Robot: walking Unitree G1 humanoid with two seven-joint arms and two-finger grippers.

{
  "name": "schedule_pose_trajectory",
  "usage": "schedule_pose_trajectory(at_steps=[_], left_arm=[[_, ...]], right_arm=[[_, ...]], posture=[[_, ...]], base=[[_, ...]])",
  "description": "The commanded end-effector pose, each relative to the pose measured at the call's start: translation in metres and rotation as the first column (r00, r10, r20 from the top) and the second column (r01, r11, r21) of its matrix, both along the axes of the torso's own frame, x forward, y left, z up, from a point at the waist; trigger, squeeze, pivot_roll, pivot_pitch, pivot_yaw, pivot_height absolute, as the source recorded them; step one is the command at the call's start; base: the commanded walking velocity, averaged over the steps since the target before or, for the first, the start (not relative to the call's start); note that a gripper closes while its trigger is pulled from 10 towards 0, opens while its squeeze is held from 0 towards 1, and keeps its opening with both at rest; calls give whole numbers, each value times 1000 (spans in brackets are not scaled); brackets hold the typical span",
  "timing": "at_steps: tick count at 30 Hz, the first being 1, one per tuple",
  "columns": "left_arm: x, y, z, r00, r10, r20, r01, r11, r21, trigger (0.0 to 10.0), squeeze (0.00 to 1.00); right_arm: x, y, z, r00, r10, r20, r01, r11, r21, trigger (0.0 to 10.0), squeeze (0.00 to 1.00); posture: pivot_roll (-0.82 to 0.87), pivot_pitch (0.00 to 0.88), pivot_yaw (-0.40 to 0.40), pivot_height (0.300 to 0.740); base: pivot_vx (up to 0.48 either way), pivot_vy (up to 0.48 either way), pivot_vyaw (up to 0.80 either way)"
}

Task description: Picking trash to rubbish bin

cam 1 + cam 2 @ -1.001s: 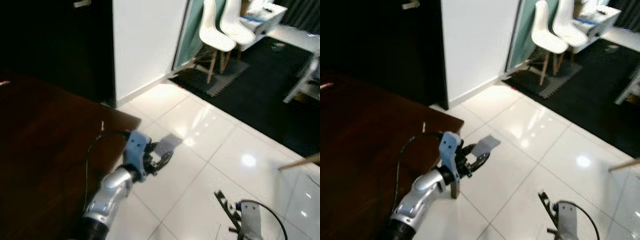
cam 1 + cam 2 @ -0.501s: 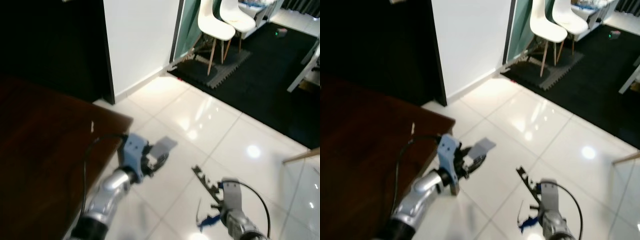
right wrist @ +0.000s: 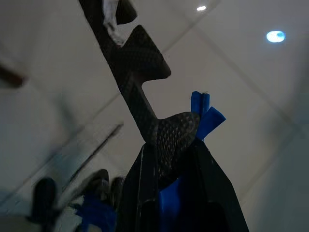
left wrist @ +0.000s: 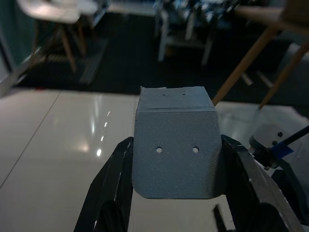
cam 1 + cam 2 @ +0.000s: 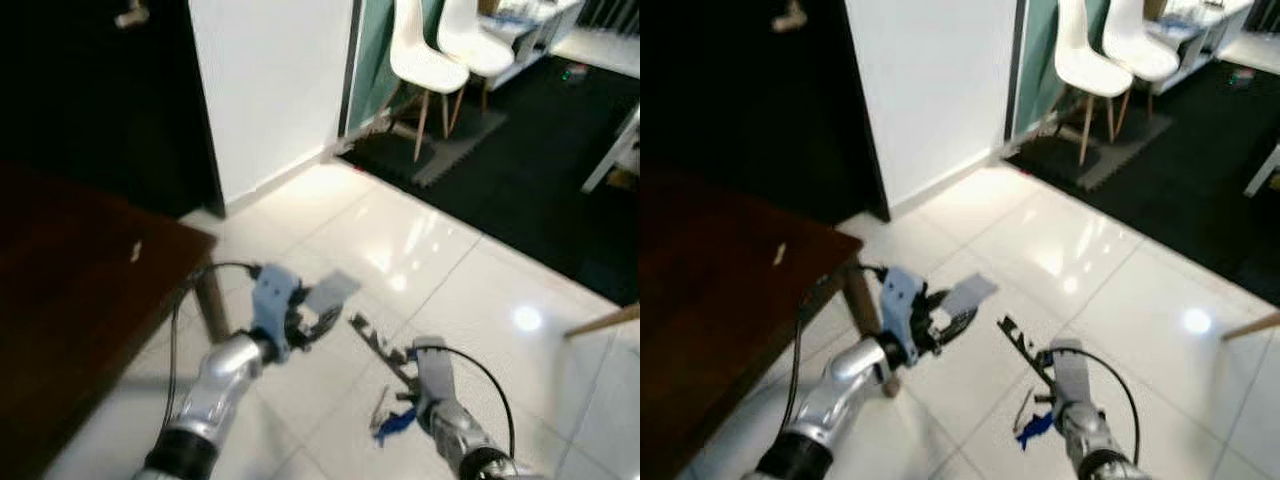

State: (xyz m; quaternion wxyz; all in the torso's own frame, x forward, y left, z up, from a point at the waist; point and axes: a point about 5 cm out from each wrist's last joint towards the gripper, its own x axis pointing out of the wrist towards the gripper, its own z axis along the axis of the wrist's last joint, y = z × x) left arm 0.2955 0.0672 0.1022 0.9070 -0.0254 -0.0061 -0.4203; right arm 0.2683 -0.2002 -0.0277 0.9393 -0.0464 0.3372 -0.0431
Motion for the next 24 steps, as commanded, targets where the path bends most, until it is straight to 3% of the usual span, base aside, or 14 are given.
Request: schedule_pose_trajectory(at_steps=[1, 10, 19, 24], left_arm=[[-3, 2, -9, 1000, 4, -28, -3, 1000, 18, 10000, 0], [-2, 3, -13, 999, 4, -46, -4, 1000, 9, 10000, 0], [1, 11, -15, 997, 42, -59, -43, 999, -12, 10000, 0], [4, 15, -12, 996, 72, -57, -74, 996, -42, 10000, 0]], right_arm=[[1, 7, -1, 1000, 20, 2, -20, 1000, 14, 10000, 0], [16, 10, 13, 997, 33, 75, -36, 999, 40, 10000, 0], [31, 12, 27, 989, 36, 144, -45, 997, 60, 10000, 0], [38, 13, 35, 983, 46, 177, -60, 996, 72, 10000, 0]], posture=[[94, 97, -24, 740], [79, 94, -19, 740], [75, 105, -21, 740], [76, 107, -24, 740]], base=[[0, -435, 0], [0, -435, 0], [0, -425, -800], [0, -58, -800]])
